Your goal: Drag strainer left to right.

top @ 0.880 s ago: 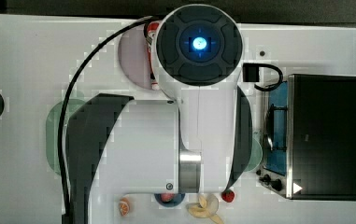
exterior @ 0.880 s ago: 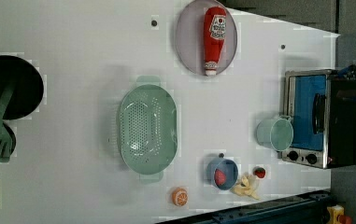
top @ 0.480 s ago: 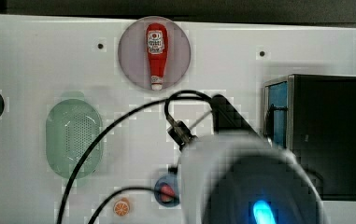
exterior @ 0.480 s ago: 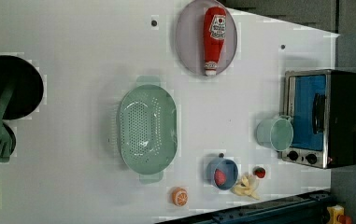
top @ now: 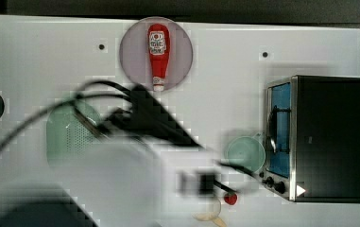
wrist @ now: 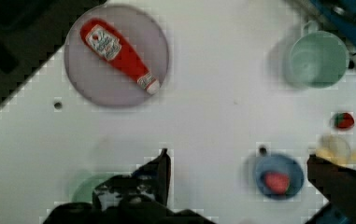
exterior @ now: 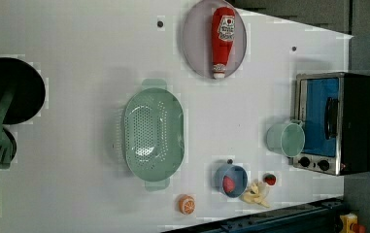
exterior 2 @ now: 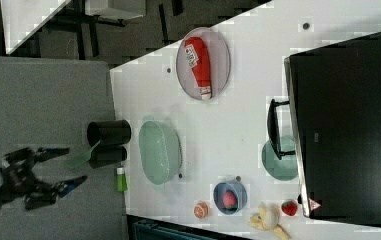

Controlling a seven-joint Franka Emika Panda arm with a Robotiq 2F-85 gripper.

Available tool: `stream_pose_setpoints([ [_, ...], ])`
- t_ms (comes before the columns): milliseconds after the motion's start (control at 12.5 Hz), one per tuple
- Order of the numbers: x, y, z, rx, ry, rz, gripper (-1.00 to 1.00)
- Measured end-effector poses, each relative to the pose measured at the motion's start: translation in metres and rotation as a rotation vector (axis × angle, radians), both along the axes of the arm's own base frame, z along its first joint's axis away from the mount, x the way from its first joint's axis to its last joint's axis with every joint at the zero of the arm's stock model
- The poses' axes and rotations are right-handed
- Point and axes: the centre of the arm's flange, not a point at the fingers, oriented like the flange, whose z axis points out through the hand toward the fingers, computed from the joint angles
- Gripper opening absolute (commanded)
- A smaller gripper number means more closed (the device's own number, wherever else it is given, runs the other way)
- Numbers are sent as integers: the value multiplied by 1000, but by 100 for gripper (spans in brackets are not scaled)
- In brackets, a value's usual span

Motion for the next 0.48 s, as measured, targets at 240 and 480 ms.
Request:
stream_pose_setpoints([
  [240, 29, 111, -103, -39, 137, -29, 100],
  [480, 18, 203, -194, -21, 220, -125, 100],
])
